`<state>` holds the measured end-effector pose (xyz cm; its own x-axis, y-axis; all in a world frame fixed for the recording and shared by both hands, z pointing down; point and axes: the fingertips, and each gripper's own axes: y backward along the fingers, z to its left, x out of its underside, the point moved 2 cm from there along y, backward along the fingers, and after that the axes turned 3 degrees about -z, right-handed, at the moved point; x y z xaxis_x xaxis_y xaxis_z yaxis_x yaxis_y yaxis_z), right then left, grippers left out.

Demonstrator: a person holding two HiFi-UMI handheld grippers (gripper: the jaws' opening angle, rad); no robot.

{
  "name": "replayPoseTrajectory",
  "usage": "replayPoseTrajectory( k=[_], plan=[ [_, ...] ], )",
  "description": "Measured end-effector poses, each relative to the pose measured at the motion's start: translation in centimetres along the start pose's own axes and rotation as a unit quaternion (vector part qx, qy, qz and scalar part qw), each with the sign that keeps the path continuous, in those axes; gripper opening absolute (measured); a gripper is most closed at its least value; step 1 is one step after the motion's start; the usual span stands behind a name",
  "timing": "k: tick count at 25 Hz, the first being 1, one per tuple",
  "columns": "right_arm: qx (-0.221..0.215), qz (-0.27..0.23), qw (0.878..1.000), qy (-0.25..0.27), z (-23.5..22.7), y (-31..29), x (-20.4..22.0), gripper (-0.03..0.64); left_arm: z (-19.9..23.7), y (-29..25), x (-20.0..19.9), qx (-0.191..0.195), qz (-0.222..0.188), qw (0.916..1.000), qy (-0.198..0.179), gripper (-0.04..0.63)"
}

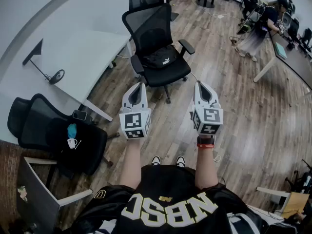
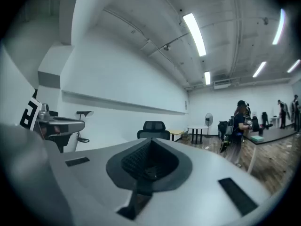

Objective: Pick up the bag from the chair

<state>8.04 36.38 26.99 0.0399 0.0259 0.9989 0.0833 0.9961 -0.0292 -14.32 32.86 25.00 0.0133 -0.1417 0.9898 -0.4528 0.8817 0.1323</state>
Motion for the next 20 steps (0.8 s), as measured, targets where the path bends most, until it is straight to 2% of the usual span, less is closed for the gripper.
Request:
replayPoseTrajectory(
  k=[3,7,9,15,20],
  plan=[
    [-0.003,-0.001,1.000,-0.001,2.1,-0.5,0.1,0.009,1.0,0.8,0.2,0.009,-0.003,0.9999,0.009,0.006],
    [0.004,0.016,0.999,0.033,4.7,-0.7,1.0,0.009,2.9,1.6,1.1,0.021,0.001,0.9996,0.020,0.006],
    [0.005,0.024,0.999,0.032,5.3,-0.7,1.8,0.009,3.5,1.7,2.1,0.027,0.007,0.9994,0.023,0.006],
    [0.016,0.042,0.999,0.023,4.6,-0.6,3.4,0.009,3.0,0.7,4.5,0.050,0.028,0.9974,0.045,0.006],
    [-0.007,0.041,0.999,0.001,2.9,-3.4,4.8,0.009,2.1,-2.8,5.8,0.040,0.030,0.9981,0.036,0.006]
  ],
)
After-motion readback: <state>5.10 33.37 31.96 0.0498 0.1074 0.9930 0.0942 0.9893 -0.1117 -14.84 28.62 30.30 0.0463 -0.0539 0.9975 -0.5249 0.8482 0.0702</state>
